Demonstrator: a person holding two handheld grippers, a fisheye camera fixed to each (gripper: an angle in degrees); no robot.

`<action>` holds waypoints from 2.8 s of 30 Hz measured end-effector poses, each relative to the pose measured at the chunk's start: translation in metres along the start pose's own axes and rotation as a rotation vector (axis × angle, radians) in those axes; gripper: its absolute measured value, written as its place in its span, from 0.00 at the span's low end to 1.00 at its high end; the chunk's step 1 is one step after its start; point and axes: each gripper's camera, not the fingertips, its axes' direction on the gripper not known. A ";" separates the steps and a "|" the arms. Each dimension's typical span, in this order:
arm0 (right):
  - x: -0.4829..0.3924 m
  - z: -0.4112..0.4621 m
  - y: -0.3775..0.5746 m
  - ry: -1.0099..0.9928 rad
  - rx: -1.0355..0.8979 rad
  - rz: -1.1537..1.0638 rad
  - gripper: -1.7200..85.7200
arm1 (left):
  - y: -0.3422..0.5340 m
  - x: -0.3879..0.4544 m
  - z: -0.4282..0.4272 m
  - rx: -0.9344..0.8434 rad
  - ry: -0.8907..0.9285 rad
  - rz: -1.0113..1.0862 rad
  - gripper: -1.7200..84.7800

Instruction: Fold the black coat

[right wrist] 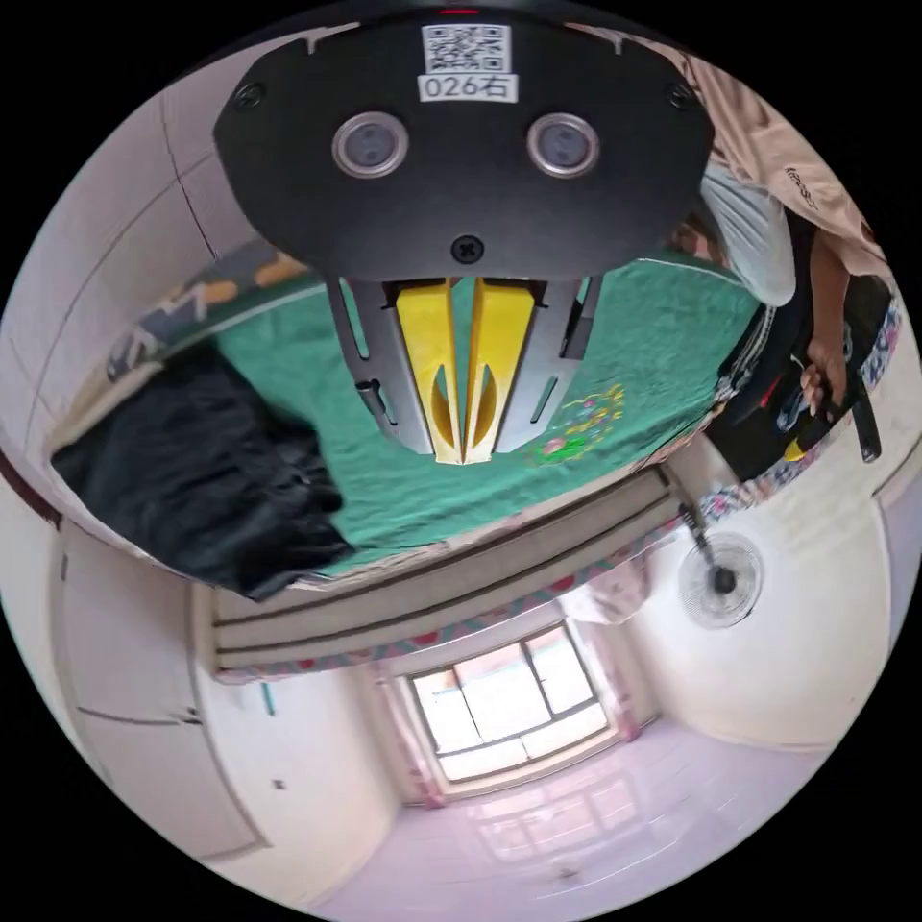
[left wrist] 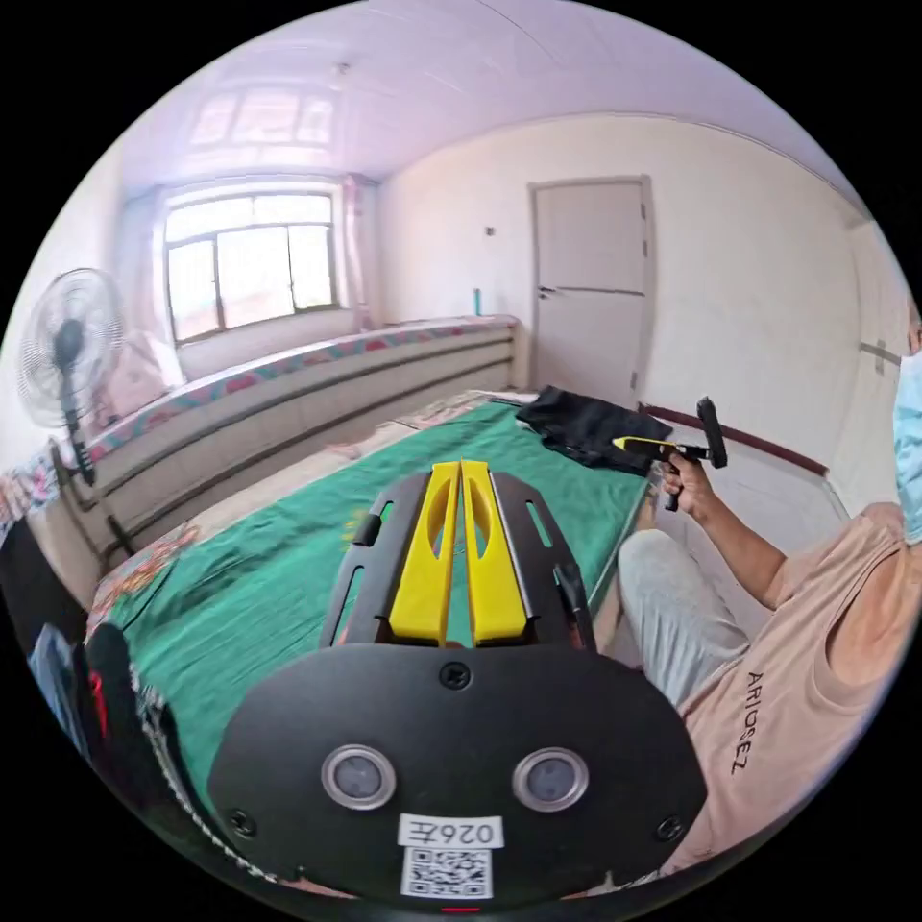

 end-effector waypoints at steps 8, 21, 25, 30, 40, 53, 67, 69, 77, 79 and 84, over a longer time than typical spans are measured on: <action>0.321 0.001 -0.171 0.234 0.046 0.124 0.01 | -0.097 -0.021 0.348 -0.209 0.581 -0.101 0.01; 0.562 0.145 -0.528 0.457 -0.125 0.116 0.11 | -0.132 -0.079 0.735 -0.283 0.698 -0.422 0.18; 0.564 0.205 -0.565 0.509 -0.262 0.087 0.15 | -0.123 -0.080 0.799 -0.390 0.663 -0.395 0.22; 0.513 0.220 -0.571 0.544 -0.293 0.076 0.08 | -0.089 -0.102 0.826 -0.341 0.687 -0.414 0.21; 0.059 0.085 -0.387 0.361 -0.028 -0.482 0.02 | -0.003 -0.180 0.783 -0.029 1.105 -0.598 0.26; -0.384 -0.037 -0.059 0.714 0.040 -0.831 0.21 | 0.094 -0.229 0.604 0.023 1.158 -0.567 0.22; -0.791 -0.299 0.033 -0.202 -0.109 -1.013 0.01 | 0.123 -0.256 0.075 0.187 0.407 -0.089 0.20; -0.852 -0.343 0.064 -0.292 -0.060 -1.075 0.01 | 0.155 -0.242 -0.029 0.250 0.186 -0.047 0.20; -1.006 -0.487 0.170 -0.783 0.029 -1.201 0.01 | 0.261 -0.211 -0.243 0.522 -0.083 -0.221 0.19; -1.008 -0.498 0.182 -0.937 -0.041 -1.165 0.01 | 0.268 -0.213 -0.253 0.525 -0.097 -0.274 0.18; -0.925 -0.412 0.175 -1.063 -0.254 -0.850 0.01 | 0.235 -0.292 -0.153 0.279 -0.047 -0.390 0.17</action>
